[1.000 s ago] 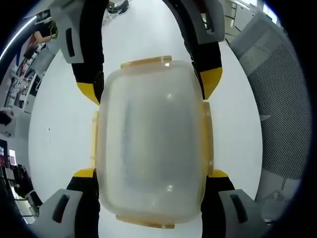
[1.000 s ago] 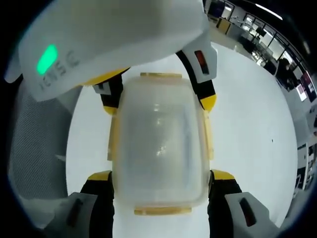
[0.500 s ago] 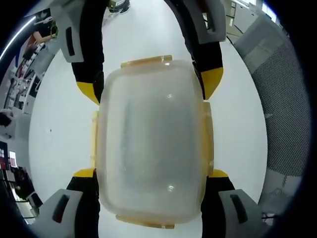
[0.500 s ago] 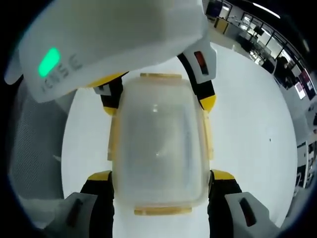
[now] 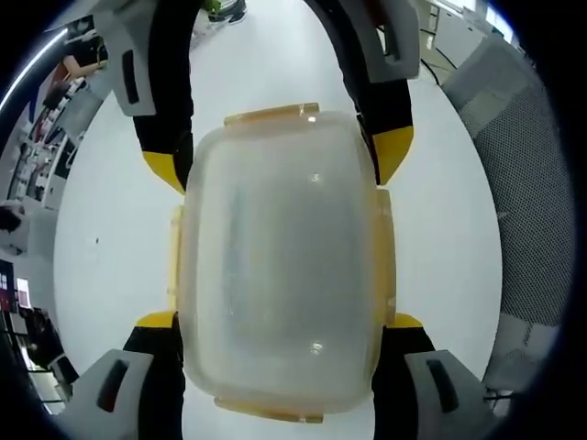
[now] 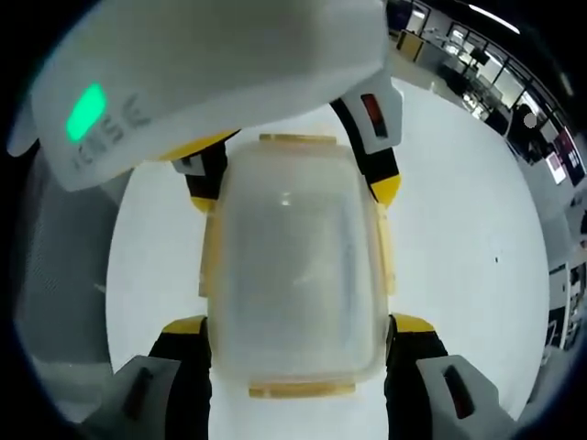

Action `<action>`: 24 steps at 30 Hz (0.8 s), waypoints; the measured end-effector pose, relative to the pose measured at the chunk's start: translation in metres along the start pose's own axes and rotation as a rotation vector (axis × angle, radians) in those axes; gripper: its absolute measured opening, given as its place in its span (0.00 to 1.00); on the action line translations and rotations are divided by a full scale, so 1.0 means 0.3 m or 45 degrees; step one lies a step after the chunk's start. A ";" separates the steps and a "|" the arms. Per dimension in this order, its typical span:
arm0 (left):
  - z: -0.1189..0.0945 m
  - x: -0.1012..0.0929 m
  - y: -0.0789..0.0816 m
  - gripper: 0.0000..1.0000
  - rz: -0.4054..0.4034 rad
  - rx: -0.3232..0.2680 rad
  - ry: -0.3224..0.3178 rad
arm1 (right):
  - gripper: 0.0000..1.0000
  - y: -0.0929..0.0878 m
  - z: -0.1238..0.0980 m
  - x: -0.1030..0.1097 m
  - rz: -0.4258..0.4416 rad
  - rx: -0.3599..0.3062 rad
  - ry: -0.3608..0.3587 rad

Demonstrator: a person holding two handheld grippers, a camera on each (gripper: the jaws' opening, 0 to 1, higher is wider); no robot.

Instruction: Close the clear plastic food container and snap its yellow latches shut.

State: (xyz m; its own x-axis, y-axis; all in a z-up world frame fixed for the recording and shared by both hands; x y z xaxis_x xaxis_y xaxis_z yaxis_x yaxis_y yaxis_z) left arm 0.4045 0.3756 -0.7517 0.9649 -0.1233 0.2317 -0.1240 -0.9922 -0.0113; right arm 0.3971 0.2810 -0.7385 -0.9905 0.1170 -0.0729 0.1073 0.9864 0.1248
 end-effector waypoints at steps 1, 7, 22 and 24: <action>0.000 0.002 0.000 0.85 -0.002 0.000 0.000 | 0.78 0.000 0.001 -0.005 0.000 0.000 0.000; 0.004 0.018 0.004 0.85 -0.015 -0.003 -0.001 | 0.78 0.000 0.002 -0.022 -0.014 0.017 0.004; 0.010 0.044 0.005 0.85 -0.017 -0.001 -0.001 | 0.78 -0.003 0.004 -0.046 -0.015 0.009 0.003; 0.012 0.045 0.005 0.85 -0.017 0.001 0.000 | 0.78 -0.003 0.004 -0.045 -0.014 0.009 0.002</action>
State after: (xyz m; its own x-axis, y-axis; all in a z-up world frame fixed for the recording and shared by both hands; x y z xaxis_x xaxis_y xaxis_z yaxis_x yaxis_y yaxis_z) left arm 0.4182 0.3723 -0.7521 0.9666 -0.1099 0.2314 -0.1109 -0.9938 -0.0086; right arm 0.4106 0.2788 -0.7388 -0.9917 0.1060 -0.0730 0.0970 0.9884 0.1170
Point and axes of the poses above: the point that each gripper's makers call its tool centre point, and the gripper's own axes: z roughly forward along the fingers, x roughly to its left, y roughly out of its top, the point moved 6 cm from there along -z, roughly backward along the fingers, and after that the axes turned 14 degrees about x, right-handed, at the moved point
